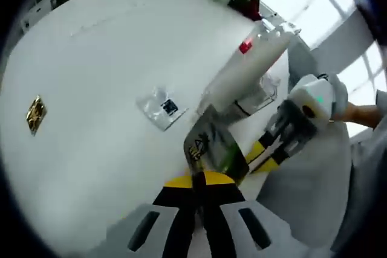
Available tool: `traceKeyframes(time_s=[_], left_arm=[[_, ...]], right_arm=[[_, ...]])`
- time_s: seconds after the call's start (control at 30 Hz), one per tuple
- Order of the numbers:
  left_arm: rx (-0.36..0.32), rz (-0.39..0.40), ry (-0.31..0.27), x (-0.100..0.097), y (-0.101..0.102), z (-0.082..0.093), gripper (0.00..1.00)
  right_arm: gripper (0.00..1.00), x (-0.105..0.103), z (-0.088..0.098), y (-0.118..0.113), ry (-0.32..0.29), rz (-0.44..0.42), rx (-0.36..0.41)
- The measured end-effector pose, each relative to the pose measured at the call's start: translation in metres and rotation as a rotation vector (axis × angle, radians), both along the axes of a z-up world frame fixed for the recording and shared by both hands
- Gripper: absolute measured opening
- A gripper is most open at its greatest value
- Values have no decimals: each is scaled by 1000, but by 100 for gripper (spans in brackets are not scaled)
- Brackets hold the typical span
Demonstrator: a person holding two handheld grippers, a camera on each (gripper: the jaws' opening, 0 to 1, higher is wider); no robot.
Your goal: Arrange the skincare products in the storage area until every visible bottle or jar stands upright without overlapping.
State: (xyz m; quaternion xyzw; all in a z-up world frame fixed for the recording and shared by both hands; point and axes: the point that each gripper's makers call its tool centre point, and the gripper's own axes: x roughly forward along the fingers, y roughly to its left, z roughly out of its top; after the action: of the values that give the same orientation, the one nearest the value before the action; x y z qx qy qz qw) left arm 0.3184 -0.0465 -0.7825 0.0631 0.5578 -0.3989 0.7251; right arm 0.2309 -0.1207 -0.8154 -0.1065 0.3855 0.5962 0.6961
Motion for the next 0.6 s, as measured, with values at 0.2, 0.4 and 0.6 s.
traceKeyframes(time_s=[0.2,0.4,0.6], left_arm=[[5,2,17,8,0,-12,0],[11,2,38,8,-1,-21,0],[18,-4,49,10,0,-30,0]], right_arm=[[8,8,8,-6,-57,0,-2],[8,0,6,-1,-104,68,-7],[7,-8,-1,6,-145,143,-24]])
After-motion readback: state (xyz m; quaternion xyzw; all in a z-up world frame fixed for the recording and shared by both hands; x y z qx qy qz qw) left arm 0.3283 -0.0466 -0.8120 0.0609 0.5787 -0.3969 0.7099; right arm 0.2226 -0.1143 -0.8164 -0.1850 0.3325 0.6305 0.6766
